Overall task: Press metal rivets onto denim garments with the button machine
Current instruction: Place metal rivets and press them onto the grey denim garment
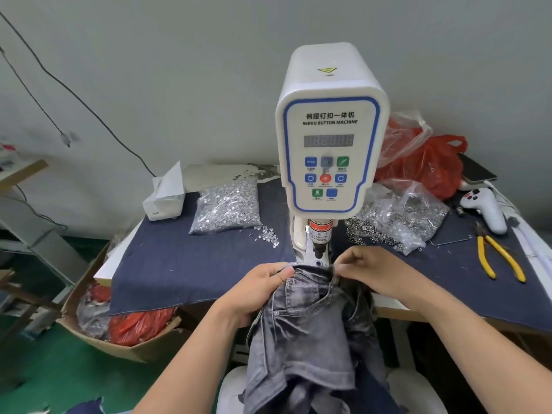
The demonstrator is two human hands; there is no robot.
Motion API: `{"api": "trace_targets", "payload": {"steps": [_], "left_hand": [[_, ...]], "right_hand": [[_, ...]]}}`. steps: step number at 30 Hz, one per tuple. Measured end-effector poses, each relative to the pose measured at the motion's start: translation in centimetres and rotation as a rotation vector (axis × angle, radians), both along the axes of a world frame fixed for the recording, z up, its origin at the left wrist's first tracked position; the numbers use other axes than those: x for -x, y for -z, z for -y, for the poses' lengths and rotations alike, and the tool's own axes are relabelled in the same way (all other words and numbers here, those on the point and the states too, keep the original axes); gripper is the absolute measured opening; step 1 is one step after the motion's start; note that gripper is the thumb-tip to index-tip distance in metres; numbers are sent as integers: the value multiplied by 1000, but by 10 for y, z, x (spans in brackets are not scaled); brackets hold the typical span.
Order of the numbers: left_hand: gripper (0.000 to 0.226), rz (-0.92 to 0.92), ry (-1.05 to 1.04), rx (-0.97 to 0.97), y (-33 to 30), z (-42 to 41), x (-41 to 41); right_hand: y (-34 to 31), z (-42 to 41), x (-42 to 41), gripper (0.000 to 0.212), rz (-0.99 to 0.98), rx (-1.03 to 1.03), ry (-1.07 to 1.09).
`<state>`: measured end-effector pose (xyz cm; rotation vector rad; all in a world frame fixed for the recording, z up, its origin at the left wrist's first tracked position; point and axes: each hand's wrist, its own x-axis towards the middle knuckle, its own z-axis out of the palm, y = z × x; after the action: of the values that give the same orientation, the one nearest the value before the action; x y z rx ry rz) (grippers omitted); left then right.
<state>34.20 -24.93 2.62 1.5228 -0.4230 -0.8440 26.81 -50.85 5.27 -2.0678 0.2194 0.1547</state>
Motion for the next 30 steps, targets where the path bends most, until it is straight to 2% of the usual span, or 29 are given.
{"api": "trace_targets", "payload": {"steps": [4, 5, 7, 9, 12, 15, 19, 25, 30], "left_hand": [[35, 30, 43, -102, 4, -4, -8], [36, 72, 54, -147, 5, -5, -8], [41, 116, 66, -208, 10, -5, -7], [50, 150, 68, -262, 16, -5, -6], [59, 174, 66, -301, 22, -5, -7], [58, 158, 48, -295, 22, -5, -9], [49, 129, 50, -288, 19, -4, -11], [57, 428, 143, -364, 0, 6, -24], [63, 491, 75, -408, 4, 0, -30]], "right_hand": [[17, 20, -8, 14, 248, 640, 321], [20, 27, -11, 14, 265, 735, 382], [27, 36, -17, 18, 173, 850, 415], [33, 39, -22, 27, 52, 899, 389], [39, 43, -26, 26, 41, 950, 358], [39, 48, -27, 16, 90, 977, 360], [32, 46, -29, 18, 88, 907, 392], [29, 44, -35, 21, 55, 985, 323], [27, 44, -35, 14, 76, 965, 337]]}}
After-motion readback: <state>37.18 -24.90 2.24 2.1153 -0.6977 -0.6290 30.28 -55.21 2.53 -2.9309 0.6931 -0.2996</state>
